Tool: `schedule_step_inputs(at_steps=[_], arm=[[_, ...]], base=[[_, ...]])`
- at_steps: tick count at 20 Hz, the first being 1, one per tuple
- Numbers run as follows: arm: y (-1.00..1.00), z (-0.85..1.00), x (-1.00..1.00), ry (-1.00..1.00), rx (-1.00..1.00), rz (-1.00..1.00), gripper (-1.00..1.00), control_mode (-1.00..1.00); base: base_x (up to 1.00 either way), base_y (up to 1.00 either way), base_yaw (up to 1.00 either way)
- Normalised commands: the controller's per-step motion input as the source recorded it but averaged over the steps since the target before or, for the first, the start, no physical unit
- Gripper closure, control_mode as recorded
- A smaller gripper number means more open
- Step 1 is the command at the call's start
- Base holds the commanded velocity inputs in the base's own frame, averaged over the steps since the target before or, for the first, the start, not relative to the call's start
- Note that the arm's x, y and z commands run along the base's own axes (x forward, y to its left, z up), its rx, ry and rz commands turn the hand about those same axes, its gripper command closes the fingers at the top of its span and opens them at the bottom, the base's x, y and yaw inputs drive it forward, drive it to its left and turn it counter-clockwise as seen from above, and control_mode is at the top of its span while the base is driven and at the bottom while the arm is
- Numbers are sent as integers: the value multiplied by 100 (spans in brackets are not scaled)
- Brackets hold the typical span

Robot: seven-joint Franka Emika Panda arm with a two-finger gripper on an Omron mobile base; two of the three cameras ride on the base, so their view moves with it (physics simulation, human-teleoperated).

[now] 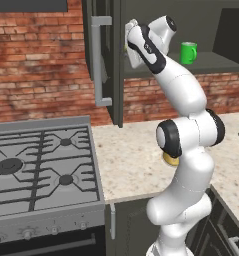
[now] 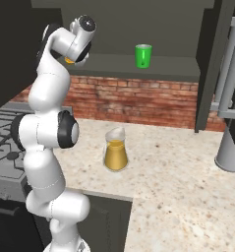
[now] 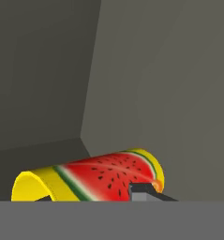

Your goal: There is a tray on the dining counter. Grab the cup, mug, and pitcher and place them on the tray. The pitcher may be placed next to the tray if it cannot fit the tray.

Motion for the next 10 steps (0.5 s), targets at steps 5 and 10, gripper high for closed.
schedule_step_inputs(at_steps=[5, 10], arm=[[-6, 0, 0, 0, 0, 0, 100, -100], [-39, 0, -15, -4, 0, 0, 100, -100]], base=[[0, 0, 0], [0, 0, 0]])
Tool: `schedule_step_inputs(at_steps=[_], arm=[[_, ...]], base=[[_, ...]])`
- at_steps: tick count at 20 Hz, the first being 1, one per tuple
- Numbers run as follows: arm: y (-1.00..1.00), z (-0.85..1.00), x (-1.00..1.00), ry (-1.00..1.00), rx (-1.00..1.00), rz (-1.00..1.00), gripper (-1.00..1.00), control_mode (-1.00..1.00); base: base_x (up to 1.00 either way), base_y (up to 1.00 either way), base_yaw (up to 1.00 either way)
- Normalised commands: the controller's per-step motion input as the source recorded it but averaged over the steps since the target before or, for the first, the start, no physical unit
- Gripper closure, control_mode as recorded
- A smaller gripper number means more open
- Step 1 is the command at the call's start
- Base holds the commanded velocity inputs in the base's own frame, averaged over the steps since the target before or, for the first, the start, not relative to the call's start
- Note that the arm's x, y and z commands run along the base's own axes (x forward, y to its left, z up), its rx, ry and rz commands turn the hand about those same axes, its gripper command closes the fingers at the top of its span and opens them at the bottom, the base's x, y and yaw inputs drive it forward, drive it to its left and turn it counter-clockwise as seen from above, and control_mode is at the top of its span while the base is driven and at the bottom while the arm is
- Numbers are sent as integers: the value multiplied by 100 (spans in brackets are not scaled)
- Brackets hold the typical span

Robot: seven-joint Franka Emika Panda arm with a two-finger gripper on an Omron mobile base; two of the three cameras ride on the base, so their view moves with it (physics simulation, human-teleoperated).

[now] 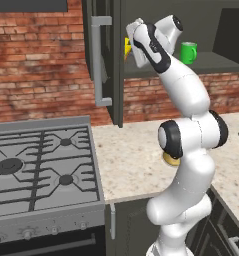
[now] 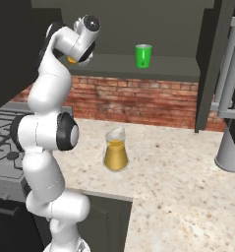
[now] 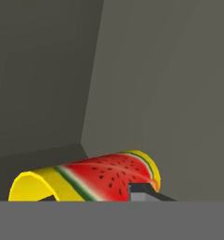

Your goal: There is a tray on the dining counter. Grab the cup, mug, and pitcher and place them on the tray. The pitcher may be placed next to the tray if it cannot fit the tray.

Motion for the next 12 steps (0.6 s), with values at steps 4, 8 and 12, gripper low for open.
schedule_step_inputs(at_steps=[4, 8, 12], arm=[[-37, 0, -16, -9, 2, 0, 100, -100], [-33, 0, -35, -9, 4, 0, 100, -100], [-40, 0, -67, -5, 0, 0, 100, -100]], base=[[0, 0, 0], [0, 0, 0], [0, 0, 0]])
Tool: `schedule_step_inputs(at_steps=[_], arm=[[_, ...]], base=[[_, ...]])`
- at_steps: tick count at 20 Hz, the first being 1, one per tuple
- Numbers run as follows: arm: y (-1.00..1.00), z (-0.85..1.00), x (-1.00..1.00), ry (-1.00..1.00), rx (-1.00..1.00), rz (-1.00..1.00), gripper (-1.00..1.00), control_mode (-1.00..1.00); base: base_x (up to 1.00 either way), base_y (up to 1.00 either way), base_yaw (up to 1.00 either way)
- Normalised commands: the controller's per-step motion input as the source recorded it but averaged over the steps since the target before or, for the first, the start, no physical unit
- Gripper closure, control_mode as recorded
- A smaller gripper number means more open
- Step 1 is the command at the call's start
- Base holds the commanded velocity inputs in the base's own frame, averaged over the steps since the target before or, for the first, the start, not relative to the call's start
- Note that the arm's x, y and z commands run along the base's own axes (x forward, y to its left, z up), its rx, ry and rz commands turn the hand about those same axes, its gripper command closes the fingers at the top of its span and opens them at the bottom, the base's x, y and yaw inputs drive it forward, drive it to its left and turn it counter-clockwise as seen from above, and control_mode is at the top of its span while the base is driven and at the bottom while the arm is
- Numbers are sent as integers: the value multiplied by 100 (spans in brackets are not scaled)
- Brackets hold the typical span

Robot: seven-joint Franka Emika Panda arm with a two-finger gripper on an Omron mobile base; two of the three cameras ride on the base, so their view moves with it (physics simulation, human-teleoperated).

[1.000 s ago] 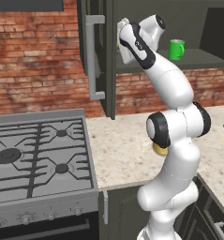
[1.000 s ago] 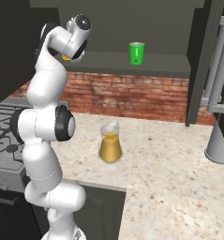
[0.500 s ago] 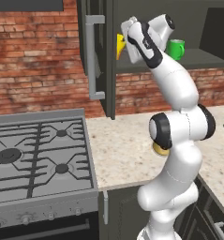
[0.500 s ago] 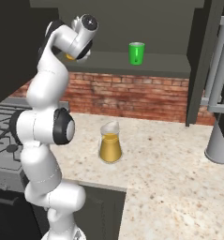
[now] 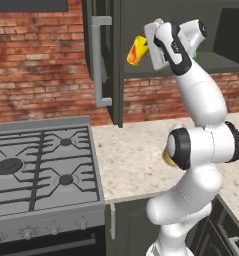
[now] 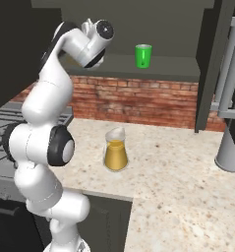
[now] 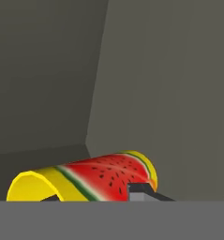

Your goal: There is a tray on the dining counter. Grab the cup, mug, and pitcher and place them on the tray. The pitcher may be placed next to the tray if it cannot fit the tray.

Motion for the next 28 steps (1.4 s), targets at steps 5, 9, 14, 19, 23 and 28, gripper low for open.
schedule_step_inputs(at_steps=[5, 9, 14, 19, 23, 28], arm=[[-41, 0, -99, 0, 0, 0, 100, -100], [-30, 0, -94, 4, -6, 0, 100, -100], [-13, -6, -86, 3, -17, 0, 100, -100], [-7, -8, -80, 13, -20, 0, 100, -100], [-16, 0, -67, 21, -12, 0, 100, -100], [-8, -8, -54, 20, 0, 0, 100, -100]], base=[[0, 0, 0], [0, 0, 0], [0, 0, 0], [0, 0, 0], [0, 0, 0], [0, 0, 0]])
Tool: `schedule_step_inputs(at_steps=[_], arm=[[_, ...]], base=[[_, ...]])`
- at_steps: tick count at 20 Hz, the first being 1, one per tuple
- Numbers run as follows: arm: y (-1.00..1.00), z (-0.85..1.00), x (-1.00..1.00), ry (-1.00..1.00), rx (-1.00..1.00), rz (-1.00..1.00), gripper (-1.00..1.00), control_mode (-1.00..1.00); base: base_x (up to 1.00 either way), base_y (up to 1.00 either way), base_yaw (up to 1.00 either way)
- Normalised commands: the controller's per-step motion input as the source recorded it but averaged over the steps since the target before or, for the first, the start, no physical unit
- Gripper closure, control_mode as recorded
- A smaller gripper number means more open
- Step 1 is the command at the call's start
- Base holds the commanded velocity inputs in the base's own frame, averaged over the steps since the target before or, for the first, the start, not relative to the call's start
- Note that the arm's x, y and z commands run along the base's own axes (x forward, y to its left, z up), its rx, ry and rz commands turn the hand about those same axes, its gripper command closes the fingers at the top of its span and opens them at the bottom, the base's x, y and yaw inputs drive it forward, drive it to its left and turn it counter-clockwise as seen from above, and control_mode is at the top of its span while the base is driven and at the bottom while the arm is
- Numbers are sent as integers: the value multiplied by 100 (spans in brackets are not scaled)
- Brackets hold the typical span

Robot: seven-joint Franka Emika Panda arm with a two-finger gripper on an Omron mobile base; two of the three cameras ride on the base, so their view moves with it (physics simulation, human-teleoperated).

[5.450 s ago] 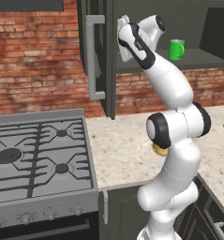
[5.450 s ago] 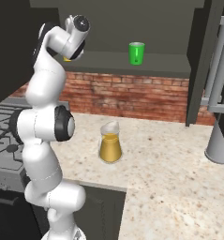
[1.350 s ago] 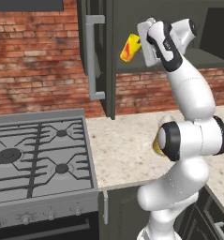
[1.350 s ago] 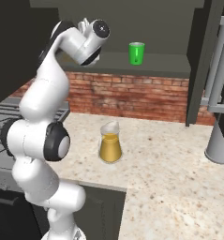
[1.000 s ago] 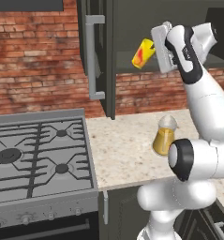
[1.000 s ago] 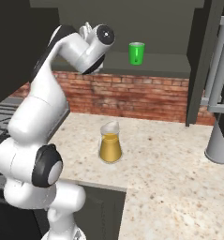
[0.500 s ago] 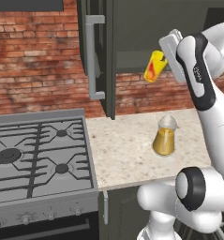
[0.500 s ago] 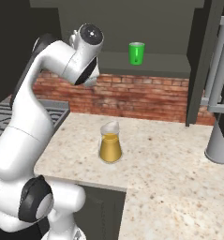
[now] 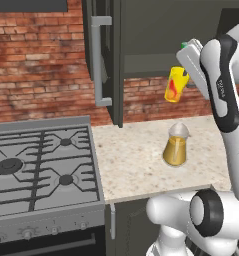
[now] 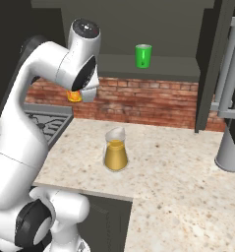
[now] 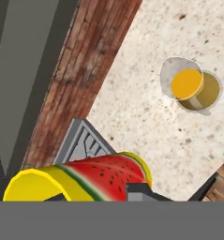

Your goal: There is a tray on the dining counter. Grab the cup, mug, and pitcher and place them on the tray. The pitcher may be placed next to the tray if it cannot fit the tray.

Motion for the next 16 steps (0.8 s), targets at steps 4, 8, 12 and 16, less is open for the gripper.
schedule_step_inputs(at_steps=[4, 8, 12, 16], arm=[[-1, -31, -52, 14, 0, 0, 100, -100], [0, -29, -34, 3, -1, 0, 100, -100], [0, -25, -26, 1, -3, 0, 100, -100], [0, -31, -35, 0, -3, 0, 100, -100]], base=[[0, 0, 0], [0, 0, 0], [0, 0, 0], [0, 0, 0]])
